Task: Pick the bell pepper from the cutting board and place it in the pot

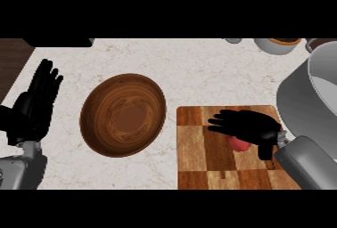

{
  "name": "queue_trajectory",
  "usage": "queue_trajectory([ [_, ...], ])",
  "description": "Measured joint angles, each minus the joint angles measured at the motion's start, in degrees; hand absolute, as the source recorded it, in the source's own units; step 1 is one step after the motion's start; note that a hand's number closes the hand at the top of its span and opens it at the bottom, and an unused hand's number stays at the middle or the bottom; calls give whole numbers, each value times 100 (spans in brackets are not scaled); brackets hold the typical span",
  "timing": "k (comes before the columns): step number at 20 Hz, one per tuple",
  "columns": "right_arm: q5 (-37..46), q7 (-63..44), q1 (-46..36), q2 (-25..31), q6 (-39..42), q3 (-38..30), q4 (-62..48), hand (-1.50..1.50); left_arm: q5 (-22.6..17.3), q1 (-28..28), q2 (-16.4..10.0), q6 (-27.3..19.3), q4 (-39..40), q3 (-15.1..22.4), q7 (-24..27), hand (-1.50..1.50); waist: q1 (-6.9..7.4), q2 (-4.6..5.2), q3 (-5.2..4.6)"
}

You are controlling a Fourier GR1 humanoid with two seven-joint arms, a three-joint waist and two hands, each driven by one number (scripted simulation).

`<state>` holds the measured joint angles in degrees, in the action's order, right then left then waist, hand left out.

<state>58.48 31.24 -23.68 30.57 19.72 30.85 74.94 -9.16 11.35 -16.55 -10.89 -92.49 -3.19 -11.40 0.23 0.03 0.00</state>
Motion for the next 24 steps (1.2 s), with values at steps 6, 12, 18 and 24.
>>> queue_trajectory([
  [6, 500, 216, -32, -416, -249, -250, -626, 150, 113, -53, 145, 77, -24, -44, 18, 0, 3, 0, 0],
  [12, 950, 836, -142, -436, -626, -181, -821, 150, 203, -35, 226, 95, -45, -61, 3, 0, 1, -3, -4],
  [18, 1324, 1214, -173, -622, -706, -370, -990, 150, 264, 77, 267, 171, -1, -158, -107, 0, -6, -14, -11],
  [24, 918, -415, 514, -1315, -321, -1213, -786, 150, 263, -38, 214, 148, 67, -309, -52, 0, -253, -101, -56],
])
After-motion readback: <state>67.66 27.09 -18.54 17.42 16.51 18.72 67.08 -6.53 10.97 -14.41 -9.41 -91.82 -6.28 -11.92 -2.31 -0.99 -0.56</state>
